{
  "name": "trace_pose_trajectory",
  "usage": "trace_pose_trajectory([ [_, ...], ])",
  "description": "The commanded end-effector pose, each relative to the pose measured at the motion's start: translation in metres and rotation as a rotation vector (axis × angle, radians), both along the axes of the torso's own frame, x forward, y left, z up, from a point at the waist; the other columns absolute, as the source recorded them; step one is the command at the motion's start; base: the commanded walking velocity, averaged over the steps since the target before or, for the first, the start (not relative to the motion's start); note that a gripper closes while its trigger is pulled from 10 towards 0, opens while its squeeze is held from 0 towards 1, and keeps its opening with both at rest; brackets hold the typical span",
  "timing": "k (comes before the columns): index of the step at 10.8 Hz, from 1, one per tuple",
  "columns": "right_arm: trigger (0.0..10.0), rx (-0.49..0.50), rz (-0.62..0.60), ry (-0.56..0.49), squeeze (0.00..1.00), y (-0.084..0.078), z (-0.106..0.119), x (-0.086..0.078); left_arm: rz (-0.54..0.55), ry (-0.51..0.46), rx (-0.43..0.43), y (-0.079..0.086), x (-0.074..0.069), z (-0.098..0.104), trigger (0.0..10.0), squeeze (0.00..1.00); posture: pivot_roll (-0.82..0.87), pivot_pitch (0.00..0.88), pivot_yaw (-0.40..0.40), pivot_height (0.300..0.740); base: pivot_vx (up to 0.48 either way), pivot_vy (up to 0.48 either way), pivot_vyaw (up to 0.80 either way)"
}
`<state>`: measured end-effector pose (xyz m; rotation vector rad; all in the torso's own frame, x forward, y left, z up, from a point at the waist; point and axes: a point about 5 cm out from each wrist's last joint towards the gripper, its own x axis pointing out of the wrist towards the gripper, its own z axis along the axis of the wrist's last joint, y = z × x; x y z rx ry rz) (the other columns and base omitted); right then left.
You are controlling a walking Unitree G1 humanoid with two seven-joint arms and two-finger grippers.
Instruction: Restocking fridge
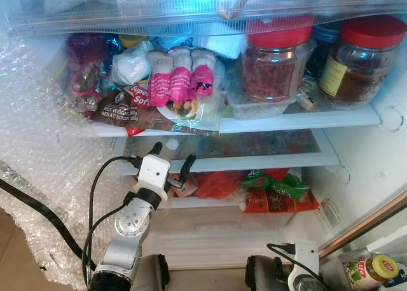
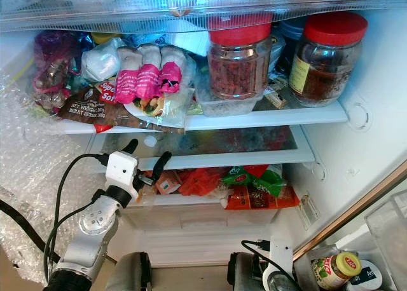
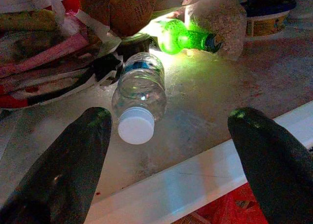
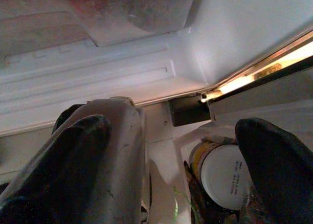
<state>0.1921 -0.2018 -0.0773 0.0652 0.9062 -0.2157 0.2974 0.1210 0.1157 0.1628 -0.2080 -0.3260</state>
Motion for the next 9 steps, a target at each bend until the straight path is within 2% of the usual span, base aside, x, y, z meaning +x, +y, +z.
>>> trace_pose_trajectory([
  [1, 10.0, 0.057, 0.005, 0.134, 0.00, 0.0142, -0.0176, -0.0310, -0.002, -0.006, 0.009, 0.0000, -0.0020, 0.0018, 10.0, 0.00, -0.03, 0.081, 0.067, 0.586, 0.000, 0.000, 0.00],
  [9, 10.0, 0.057, 0.005, 0.134, 0.00, 0.0142, -0.0176, -0.0310, -0.002, -0.006, 0.009, 0.0000, -0.0020, 0.0018, 10.0, 0.00, -0.03, 0.081, 0.067, 0.586, 0.000, 0.000, 0.00],
])
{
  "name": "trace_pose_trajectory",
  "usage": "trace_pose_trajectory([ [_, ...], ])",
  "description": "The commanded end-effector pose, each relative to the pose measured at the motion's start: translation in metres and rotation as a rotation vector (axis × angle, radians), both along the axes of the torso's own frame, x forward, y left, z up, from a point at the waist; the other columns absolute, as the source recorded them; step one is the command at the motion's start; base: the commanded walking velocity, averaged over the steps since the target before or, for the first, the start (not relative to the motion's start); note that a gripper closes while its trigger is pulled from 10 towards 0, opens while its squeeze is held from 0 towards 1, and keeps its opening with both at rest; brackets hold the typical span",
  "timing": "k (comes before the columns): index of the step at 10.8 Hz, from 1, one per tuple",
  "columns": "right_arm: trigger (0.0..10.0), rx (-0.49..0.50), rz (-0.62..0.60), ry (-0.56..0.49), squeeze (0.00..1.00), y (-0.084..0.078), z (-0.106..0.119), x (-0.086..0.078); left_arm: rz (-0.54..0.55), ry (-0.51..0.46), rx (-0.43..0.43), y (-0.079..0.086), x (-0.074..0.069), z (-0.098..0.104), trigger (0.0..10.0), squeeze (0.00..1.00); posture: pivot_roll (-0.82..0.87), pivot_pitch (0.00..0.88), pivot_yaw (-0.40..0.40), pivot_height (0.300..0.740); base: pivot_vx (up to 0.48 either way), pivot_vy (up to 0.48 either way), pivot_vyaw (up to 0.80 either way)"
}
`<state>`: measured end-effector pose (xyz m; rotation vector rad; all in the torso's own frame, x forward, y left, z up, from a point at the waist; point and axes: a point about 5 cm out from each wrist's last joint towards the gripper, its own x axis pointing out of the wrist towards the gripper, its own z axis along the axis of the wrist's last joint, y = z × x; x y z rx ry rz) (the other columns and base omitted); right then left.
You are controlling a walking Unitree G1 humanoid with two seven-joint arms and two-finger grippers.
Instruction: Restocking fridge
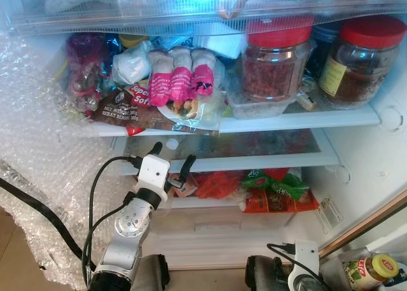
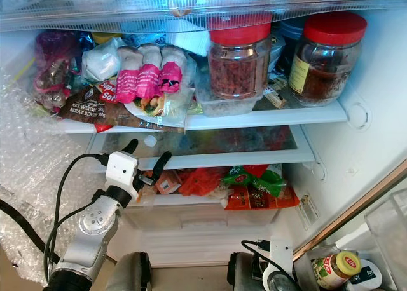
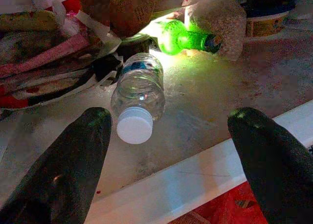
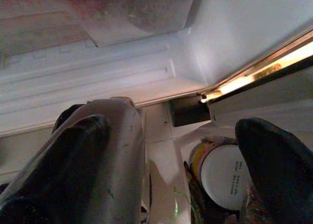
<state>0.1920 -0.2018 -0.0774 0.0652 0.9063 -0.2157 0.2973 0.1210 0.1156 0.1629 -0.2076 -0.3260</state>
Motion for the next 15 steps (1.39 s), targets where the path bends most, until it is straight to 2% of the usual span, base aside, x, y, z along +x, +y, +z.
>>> trace_pose_trajectory([
  [1, 10.0, 0.057, 0.005, 0.134, 0.00, 0.0142, -0.0176, -0.0310, -0.002, -0.006, 0.009, 0.0000, -0.0019, 0.0019, 10.0, 0.00, -0.03, 0.081, 0.067, 0.586, 0.000, 0.000, 0.00],
  [7, 10.0, 0.057, 0.005, 0.134, 0.00, 0.0142, -0.0176, -0.0310, -0.002, -0.006, 0.009, 0.0000, -0.0020, 0.0019, 10.0, 0.00, -0.03, 0.081, 0.067, 0.586, 0.000, 0.000, 0.00],
  [9, 10.0, 0.057, 0.003, 0.133, 0.00, 0.0140, -0.0174, -0.0306, -0.005, 0.003, 0.002, -0.0001, -0.0023, -0.0016, 10.0, 0.00, -0.01, 0.081, 0.065, 0.586, -0.336, 0.000, 0.00],
  [11, 10.0, 0.061, 0.007, 0.132, 0.00, 0.0146, -0.0172, -0.0298, 0.002, 0.009, 0.020, 0.0019, -0.0026, -0.0044, 10.0, 0.00, -0.01, 0.086, 0.065, 0.586, 0.000, 0.000, 0.00],
  [15, 10.0, 0.059, 0.007, 0.131, 0.00, 0.0141, -0.0171, -0.0297, 0.008, 0.004, 0.018, 0.0024, -0.0028, -0.0042, 10.0, 0.00, -0.01, 0.087, 0.062, 0.586, -0.480, 0.000, 0.00],
])
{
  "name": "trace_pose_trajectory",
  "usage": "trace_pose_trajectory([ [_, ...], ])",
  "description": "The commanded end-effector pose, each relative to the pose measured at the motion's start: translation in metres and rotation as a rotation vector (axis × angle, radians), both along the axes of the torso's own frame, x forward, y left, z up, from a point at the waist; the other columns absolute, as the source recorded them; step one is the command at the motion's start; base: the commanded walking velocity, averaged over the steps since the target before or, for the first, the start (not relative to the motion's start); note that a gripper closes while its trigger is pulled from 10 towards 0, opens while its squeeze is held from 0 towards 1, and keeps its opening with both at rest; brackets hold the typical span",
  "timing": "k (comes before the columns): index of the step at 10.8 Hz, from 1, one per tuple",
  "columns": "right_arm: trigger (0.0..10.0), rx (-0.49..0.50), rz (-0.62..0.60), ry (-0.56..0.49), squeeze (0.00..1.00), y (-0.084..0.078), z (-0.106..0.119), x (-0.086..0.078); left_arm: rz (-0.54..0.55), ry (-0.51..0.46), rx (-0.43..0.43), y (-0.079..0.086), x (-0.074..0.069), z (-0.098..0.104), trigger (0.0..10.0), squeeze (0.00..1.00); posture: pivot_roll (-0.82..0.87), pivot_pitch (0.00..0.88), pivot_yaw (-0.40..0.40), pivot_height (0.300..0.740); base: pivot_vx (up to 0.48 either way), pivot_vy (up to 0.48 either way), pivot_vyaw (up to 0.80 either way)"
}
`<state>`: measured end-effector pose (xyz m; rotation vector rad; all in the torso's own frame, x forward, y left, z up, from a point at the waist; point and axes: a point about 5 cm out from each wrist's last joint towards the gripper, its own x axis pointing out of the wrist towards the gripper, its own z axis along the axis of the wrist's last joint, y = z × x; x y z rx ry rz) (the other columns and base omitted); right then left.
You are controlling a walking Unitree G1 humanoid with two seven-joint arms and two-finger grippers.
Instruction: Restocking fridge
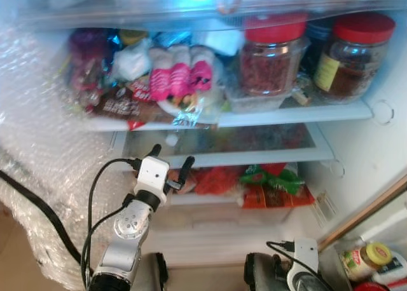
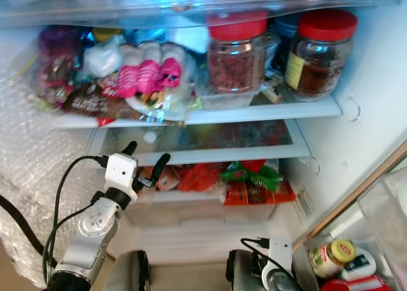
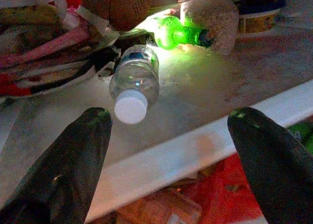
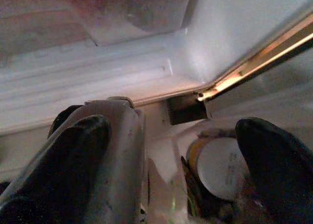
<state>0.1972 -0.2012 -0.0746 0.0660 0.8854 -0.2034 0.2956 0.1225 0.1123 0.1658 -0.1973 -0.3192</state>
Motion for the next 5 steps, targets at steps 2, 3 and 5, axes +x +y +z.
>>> trace_pose_trajectory([
  [2, 10.0, 0.055, -0.003, 0.152, 0.00, 0.0133, -0.0198, -0.0348, -0.002, -0.004, 0.013, 0.0005, -0.0010, -0.0010, 10.0, 0.00, -0.01, 0.086, 0.063, 0.586, -0.480, 0.000, 0.00],
  [3, 10.0, 0.056, -0.003, 0.152, 0.00, 0.0135, -0.0198, -0.0347, -0.002, -0.005, 0.014, 0.0007, -0.0010, -0.0009, 10.0, 0.00, -0.01, 0.087, 0.062, 0.586, -0.480, 0.000, 0.00],
  [5, 10.0, 0.056, -0.003, 0.152, 0.00, 0.0137, -0.0198, -0.0346, -0.003, -0.005, 0.014, 0.0009, -0.0010, -0.0010, 10.0, 0.00, -0.01, 0.088, 0.062, 0.586, -0.480, 0.000, 0.00],
])
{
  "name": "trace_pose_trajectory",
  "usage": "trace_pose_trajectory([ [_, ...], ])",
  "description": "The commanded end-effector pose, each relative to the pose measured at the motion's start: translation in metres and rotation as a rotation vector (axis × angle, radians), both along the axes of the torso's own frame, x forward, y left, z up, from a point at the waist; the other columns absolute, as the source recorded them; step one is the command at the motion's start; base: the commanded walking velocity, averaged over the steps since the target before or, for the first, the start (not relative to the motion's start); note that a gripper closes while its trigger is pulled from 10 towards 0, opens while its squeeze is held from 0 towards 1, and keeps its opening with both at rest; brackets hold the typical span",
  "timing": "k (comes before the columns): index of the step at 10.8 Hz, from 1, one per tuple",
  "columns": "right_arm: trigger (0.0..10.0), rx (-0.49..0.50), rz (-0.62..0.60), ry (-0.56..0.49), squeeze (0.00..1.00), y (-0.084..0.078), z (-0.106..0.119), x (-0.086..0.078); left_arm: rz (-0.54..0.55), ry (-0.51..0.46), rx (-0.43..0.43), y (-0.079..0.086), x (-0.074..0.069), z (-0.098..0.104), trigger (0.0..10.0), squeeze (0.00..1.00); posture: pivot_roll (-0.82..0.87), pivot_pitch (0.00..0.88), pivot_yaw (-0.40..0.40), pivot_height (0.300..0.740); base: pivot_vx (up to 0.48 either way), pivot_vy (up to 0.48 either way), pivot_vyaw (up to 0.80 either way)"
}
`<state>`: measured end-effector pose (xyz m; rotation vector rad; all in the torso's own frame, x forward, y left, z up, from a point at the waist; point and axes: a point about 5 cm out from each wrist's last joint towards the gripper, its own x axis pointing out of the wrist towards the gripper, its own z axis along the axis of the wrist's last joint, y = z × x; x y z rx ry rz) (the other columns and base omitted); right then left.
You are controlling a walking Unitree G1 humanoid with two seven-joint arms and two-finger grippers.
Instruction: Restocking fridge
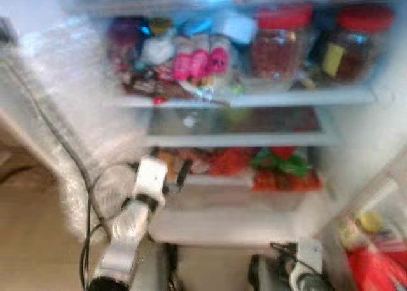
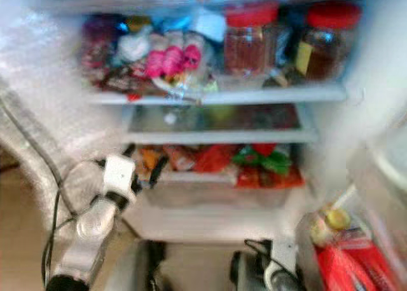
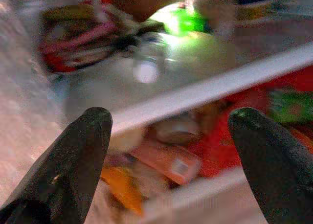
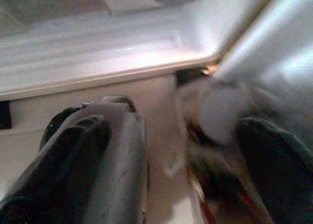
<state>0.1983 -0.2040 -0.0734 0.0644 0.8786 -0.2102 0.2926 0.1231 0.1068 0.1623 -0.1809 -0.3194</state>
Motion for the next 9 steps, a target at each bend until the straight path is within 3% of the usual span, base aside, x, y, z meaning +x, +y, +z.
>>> trace_pose_trajectory([
  [1, 10.0, 0.061, 0.001, 0.157, 0.00, 0.016, -0.021, -0.036, -0.005, -0.020, 0.015, 0.000, 0.002, 0.004, 10.0, 0.00, -0.01, 0.088, 0.062, 0.586, -0.480, 0.000, 0.00],
  [4, 10.0, 0.063, 0.000, 0.157, 0.00, 0.017, -0.021, -0.036, -0.010, -0.015, 0.017, 0.000, 0.002, 0.003, 10.0, 0.00, -0.01, 0.085, 0.063, 0.586, -0.456, 0.000, 0.00],
  [6, 10.0, 0.063, 0.002, 0.158, 0.00, 0.017, -0.021, -0.036, 0.008, 0.021, 0.059, 0.007, 0.004, -0.003, 10.0, 0.00, -0.01, 0.086, 0.063, 0.586, 0.000, 0.000, 0.00],
  [9, 10.0, 0.063, 0.005, 0.156, 0.00, 0.017, -0.021, -0.035, 0.125, 0.175, 0.143, 0.046, 0.004, -0.036, 10.0, 0.00, -0.01, 0.082, 0.066, 0.586, 0.000, 0.000, 0.00],
])
